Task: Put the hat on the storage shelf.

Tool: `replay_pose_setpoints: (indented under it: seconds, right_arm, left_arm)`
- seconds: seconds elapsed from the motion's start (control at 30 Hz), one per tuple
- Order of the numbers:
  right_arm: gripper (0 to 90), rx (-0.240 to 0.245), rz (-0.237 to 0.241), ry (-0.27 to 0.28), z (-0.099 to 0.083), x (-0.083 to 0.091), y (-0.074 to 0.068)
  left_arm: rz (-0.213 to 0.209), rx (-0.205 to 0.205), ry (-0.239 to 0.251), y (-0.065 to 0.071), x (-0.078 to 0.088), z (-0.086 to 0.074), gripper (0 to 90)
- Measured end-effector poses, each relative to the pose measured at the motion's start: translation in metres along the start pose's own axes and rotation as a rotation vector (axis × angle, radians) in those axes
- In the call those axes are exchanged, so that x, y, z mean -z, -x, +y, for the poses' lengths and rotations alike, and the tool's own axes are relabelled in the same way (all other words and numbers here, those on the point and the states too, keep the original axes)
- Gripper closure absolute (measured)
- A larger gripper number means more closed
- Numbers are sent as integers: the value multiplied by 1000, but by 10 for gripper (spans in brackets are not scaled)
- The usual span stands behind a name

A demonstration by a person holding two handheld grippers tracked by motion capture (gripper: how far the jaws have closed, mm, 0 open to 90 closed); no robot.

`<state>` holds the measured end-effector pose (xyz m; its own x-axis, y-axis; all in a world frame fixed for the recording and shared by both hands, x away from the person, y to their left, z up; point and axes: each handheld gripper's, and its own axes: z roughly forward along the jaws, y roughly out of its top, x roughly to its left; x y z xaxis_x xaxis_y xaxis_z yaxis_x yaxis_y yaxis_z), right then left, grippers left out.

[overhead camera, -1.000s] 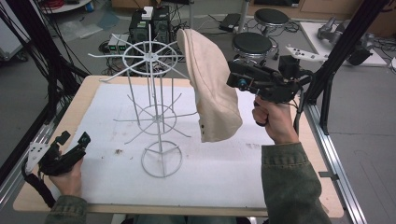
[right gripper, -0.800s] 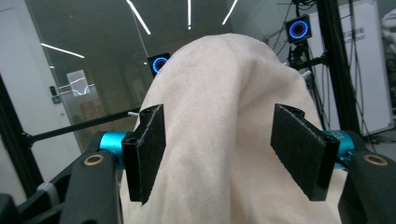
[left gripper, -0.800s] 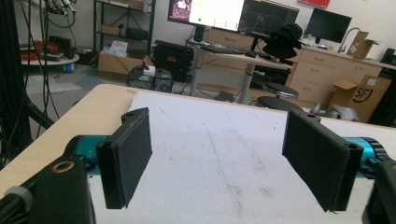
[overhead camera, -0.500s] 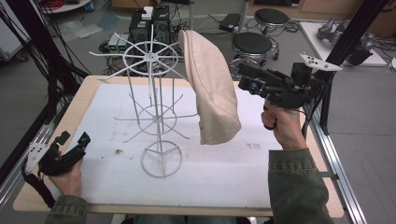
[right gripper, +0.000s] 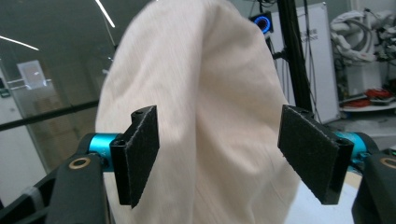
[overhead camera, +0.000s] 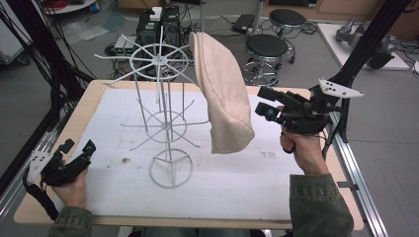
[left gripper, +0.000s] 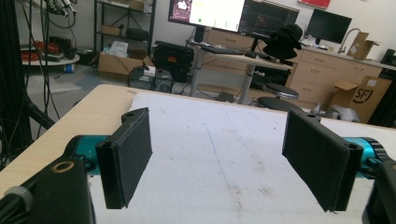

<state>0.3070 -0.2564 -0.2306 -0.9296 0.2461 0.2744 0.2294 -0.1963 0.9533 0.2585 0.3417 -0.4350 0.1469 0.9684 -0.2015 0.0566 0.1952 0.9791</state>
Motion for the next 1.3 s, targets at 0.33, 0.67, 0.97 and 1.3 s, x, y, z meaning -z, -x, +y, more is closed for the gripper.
replay_pose_setpoints:
  seconds: [0.33, 0.67, 0.97, 1.3]
  right_arm:
    - [209, -11, -117, -11, -37, 18, -4]
    - [179, -36, -198, -69, -87, 30, -6]
    - [164, -33, -238, -110, -100, 36, -10]
    - [138, -47, -323, -91, -122, 51, -11]
  left_arm:
    - [-7, -3, 1, 1, 0, 0, 241]
    - [-7, -4, 3, 2, 0, 0, 240]
    - [-7, -3, 5, 2, 0, 0, 241]
    - [-16, -2, 6, 4, -1, 1, 241]
